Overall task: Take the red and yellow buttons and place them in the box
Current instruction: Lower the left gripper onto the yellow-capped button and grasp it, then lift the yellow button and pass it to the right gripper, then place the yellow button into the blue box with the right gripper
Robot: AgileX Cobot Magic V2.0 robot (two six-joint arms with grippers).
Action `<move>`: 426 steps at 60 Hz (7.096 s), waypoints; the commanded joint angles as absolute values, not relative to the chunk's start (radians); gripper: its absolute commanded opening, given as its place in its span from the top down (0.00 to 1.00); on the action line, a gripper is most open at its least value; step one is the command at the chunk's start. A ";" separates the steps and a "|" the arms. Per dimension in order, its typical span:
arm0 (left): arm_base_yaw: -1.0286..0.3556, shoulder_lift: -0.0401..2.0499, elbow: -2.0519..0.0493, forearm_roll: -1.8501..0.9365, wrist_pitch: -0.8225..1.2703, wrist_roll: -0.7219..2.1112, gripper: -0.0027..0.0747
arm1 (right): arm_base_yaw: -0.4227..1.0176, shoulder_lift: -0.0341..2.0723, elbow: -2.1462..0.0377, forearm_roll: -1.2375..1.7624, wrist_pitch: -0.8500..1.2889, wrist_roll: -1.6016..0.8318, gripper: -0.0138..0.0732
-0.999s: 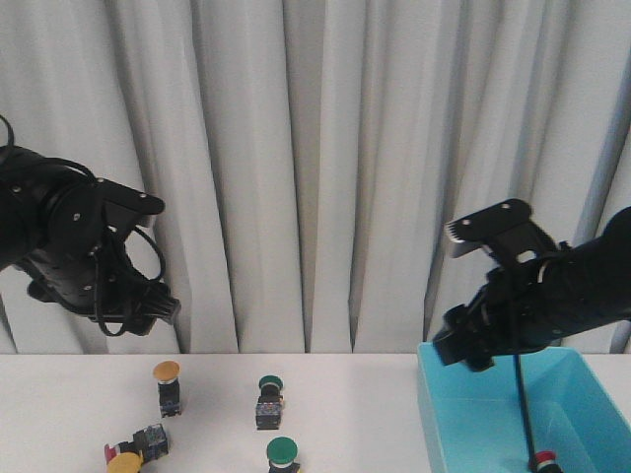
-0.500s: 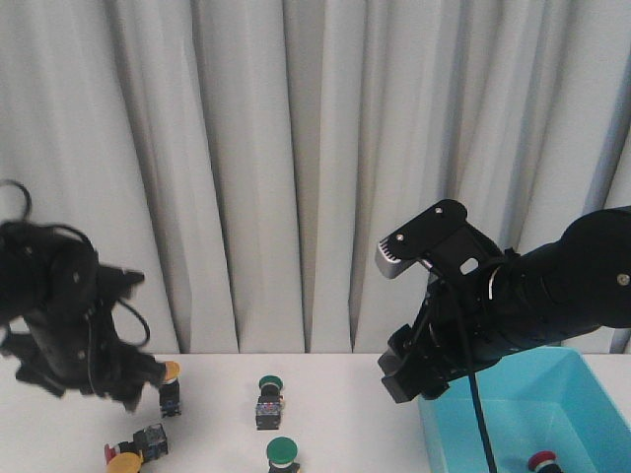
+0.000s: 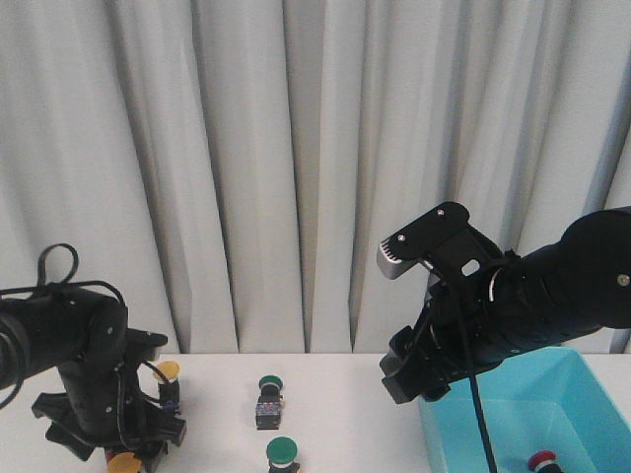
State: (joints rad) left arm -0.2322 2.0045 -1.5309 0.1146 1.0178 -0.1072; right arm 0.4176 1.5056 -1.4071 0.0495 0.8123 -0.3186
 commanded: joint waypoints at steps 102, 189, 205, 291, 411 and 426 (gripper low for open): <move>-0.169 2.044 -1.556 0.038 0.947 -0.021 0.97 | 0.420 1.465 -1.436 0.049 0.770 -0.316 0.28; -0.247 1.659 -1.556 -1.269 1.122 0.482 0.96 | 0.420 1.466 -1.436 0.519 0.694 -1.288 0.28; -0.286 1.659 -1.556 -1.259 1.116 0.432 0.96 | 0.420 1.466 -1.436 0.519 0.646 -1.314 0.28; -0.315 1.656 -1.556 -1.326 1.078 0.411 0.22 | 0.420 1.466 -1.436 0.543 0.661 -1.302 0.83; -0.022 1.656 -1.556 -1.048 1.010 0.741 0.21 | 0.020 1.979 -1.436 0.204 0.741 -0.447 0.49; -0.022 1.656 -1.556 -1.050 1.006 0.692 0.21 | 0.020 1.962 -1.436 0.222 0.740 -0.446 0.30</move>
